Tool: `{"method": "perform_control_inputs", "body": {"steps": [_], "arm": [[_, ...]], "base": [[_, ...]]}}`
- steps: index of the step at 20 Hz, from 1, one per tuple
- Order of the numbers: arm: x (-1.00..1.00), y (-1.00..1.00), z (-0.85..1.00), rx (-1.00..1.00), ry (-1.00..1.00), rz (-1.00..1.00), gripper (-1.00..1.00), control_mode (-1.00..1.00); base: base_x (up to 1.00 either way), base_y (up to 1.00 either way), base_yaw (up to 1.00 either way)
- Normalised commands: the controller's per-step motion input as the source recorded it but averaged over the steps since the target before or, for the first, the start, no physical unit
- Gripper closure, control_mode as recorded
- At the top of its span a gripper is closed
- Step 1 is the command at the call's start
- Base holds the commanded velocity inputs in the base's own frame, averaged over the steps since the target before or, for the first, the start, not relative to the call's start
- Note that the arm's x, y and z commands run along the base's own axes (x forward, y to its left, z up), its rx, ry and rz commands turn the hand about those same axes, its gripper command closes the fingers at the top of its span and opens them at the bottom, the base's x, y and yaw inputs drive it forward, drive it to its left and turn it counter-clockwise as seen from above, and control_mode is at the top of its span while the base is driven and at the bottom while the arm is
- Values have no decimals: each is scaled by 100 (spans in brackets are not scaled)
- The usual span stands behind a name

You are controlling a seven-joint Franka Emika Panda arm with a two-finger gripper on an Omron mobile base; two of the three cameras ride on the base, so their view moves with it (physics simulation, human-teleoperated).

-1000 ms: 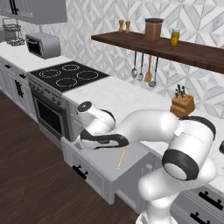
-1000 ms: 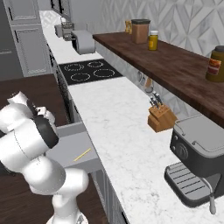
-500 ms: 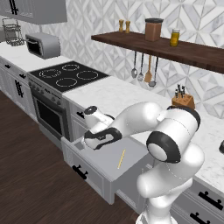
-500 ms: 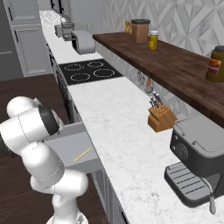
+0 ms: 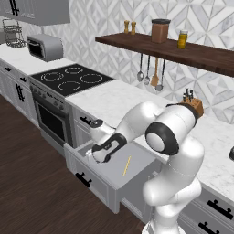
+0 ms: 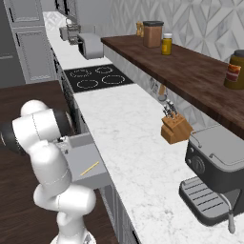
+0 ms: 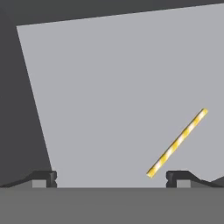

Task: Take a straw from the drawer in front and place it inside the glass cup on the dining counter.

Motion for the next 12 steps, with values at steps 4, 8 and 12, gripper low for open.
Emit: {"method": "perform_control_inputs", "body": {"steps": [4, 8, 12], "arm": [[1, 0, -47, 6, 3, 0, -100, -100], [4, 6, -44, 5, 5, 0, -100, -100], [-1, 31, -30, 2, 0, 0, -100, -100]], "base": [[0, 0, 0], [0, 0, 0], [0, 0, 0]]}}
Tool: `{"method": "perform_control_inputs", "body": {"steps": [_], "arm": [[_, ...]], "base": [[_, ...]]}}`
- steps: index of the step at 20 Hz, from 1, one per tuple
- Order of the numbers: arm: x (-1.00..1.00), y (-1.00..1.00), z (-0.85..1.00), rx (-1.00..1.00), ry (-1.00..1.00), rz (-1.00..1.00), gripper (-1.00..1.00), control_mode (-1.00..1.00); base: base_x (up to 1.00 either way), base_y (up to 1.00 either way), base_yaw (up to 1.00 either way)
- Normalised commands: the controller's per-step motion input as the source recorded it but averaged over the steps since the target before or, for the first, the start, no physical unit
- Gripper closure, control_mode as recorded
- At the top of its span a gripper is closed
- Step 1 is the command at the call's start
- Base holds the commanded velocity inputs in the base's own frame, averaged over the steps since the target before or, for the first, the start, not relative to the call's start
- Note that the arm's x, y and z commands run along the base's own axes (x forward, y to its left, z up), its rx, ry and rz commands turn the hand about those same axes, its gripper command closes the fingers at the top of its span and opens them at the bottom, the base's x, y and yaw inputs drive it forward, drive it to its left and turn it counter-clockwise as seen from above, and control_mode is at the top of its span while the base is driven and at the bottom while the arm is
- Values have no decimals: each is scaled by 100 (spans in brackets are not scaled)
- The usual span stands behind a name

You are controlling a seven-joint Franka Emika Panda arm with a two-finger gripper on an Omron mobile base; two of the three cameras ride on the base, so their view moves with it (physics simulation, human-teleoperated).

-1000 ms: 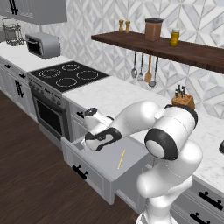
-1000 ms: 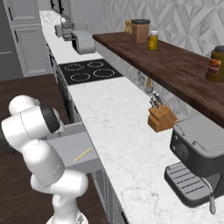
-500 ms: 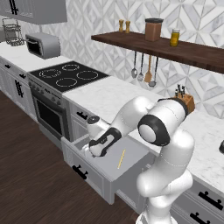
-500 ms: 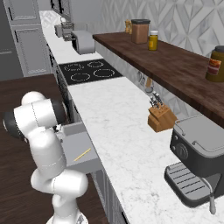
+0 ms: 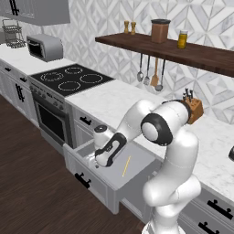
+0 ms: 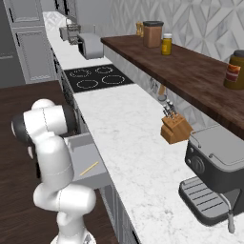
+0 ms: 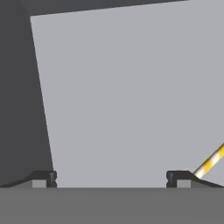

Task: Take a straw from the drawer in front and place it inside the glass cup on the dining counter.

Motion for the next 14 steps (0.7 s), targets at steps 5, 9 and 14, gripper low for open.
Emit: {"method": "perform_control_inputs", "body": {"steps": [5, 9, 14], "arm": [[-41, 61, -28, 0, 1, 0, -100, -100], [-96, 84, -11, 0, 1, -2, -100, -100], [-48, 26, 18, 3, 0, -19, -100, -100]], "base": [[0, 0, 0], [0, 0, 0], [0, 0, 0]]}}
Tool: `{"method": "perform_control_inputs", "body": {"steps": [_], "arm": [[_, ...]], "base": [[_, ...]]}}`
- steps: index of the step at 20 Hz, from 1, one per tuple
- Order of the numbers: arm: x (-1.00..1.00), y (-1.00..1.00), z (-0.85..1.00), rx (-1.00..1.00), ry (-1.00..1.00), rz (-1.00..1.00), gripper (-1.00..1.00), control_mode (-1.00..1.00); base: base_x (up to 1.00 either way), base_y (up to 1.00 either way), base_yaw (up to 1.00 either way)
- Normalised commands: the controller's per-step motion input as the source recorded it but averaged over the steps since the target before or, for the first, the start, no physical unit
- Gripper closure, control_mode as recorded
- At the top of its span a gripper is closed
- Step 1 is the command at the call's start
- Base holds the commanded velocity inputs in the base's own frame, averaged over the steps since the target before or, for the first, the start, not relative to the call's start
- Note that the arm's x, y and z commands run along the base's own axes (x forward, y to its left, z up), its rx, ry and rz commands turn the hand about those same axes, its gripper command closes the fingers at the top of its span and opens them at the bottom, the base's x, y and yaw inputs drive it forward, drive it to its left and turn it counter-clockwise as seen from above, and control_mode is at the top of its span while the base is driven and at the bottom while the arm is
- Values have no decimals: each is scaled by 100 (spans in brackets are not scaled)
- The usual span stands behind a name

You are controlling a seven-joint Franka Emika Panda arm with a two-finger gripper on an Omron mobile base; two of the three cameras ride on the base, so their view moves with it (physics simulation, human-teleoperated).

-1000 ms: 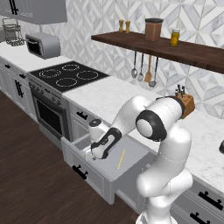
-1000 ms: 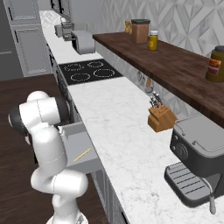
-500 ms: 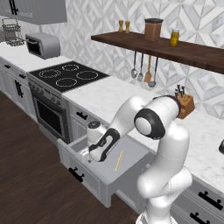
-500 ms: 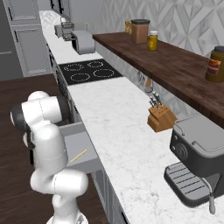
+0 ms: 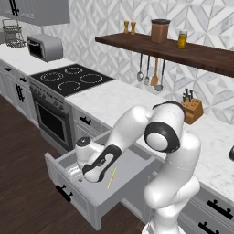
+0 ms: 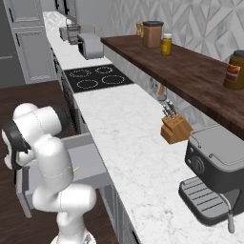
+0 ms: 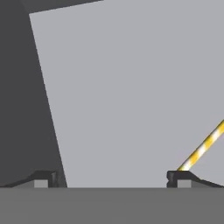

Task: Take a straw from the drawer in front and place it inside the glass cup on the dining counter.

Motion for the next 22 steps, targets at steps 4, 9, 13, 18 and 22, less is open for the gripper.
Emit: {"method": "perform_control_inputs", "body": {"steps": [4, 9, 13, 18, 22], "arm": [[49, -47, 54, 0, 1, -37, -100, -100], [64, -72, 20, 0, 2, -33, -100, -100], [24, -59, -20, 0, 0, -23, -100, -100], [9, -51, -40, 0, 0, -16, -100, -100], [0, -44, -43, 0, 0, -13, -100, -100]], "base": [[0, 0, 0], [0, 0, 0], [0, 0, 0], [0, 0, 0], [0, 0, 0]]}}
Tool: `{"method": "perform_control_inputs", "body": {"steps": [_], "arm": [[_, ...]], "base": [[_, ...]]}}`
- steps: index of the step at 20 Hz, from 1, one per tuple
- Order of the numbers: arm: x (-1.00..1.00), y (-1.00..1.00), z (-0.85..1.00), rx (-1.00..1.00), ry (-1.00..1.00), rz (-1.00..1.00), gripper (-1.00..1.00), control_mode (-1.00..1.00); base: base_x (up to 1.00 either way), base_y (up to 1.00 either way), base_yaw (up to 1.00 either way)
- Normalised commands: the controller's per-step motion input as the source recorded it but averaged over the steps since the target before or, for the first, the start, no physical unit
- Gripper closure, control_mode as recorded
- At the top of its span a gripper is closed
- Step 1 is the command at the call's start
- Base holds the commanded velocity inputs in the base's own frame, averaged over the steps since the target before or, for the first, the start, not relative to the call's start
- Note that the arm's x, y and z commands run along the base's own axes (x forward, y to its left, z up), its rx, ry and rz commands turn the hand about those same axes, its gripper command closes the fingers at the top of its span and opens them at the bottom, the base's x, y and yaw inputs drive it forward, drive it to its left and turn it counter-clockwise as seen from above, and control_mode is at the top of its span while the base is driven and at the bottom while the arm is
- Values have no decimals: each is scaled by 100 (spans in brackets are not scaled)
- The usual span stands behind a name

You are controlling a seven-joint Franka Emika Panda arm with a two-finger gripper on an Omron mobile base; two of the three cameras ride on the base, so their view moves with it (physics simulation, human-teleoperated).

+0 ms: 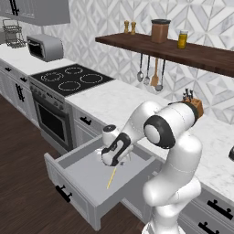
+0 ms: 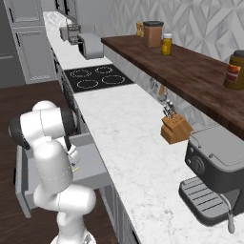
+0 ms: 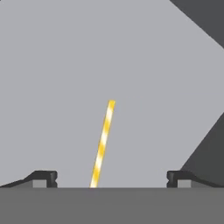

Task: Take a straw from the drawer in front and place it inside the glass cup on the dining counter.

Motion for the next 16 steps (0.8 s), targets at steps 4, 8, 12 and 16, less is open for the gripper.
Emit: {"method": "perform_control_inputs", "body": {"steps": [4, 8, 12, 16], "arm": [[0, -26, -41, 1, 0, -9, -100, -100], [4, 0, -29, 3, 0, -1, -100, -100], [15, 0, -24, 1, 2, 0, -100, -100], [26, 3, -18, 0, 2, 0, -100, -100]], "base": [[0, 0, 0], [0, 0, 0], [0, 0, 0], [0, 0, 0]]}}
